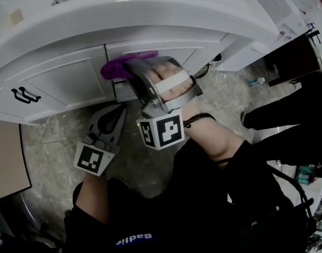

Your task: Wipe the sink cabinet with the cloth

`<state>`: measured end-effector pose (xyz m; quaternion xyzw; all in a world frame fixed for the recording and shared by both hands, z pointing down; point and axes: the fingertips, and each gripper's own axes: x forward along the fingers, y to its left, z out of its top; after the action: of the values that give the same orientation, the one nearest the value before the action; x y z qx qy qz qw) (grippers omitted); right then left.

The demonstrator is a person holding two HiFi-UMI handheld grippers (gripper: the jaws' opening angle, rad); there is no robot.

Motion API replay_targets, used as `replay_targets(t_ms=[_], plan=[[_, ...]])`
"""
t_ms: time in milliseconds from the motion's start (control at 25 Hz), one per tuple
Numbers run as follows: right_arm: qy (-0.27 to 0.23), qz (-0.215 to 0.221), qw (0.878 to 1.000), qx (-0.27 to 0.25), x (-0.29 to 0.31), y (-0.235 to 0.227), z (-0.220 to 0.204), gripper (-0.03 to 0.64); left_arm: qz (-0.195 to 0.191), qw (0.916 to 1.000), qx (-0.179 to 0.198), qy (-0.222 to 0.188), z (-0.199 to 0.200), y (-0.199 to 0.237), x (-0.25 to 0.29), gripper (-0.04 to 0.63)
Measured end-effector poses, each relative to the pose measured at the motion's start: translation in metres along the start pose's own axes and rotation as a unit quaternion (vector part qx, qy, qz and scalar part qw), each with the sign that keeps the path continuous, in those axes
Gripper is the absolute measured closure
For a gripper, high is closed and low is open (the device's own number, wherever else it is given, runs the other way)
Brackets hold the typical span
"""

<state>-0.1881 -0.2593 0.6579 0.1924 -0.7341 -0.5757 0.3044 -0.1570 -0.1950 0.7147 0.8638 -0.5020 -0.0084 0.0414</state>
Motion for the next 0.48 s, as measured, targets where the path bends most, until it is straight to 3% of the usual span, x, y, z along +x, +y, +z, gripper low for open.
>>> replay_targets(t_ms=[200,480], plan=[[0.013,0.007,1.0,-0.022,0.021,0.012,0.001,0.541,0.022,0.9998,-0.002,0.005,-0.007,0.018,-0.012,0.606],[0.055,-0.001,0.998,-0.023,-0.004,0.007,-0.069,0.543,0.003,0.9999,-0.008,0.014,-0.016,0.011,0.004,0.606]])
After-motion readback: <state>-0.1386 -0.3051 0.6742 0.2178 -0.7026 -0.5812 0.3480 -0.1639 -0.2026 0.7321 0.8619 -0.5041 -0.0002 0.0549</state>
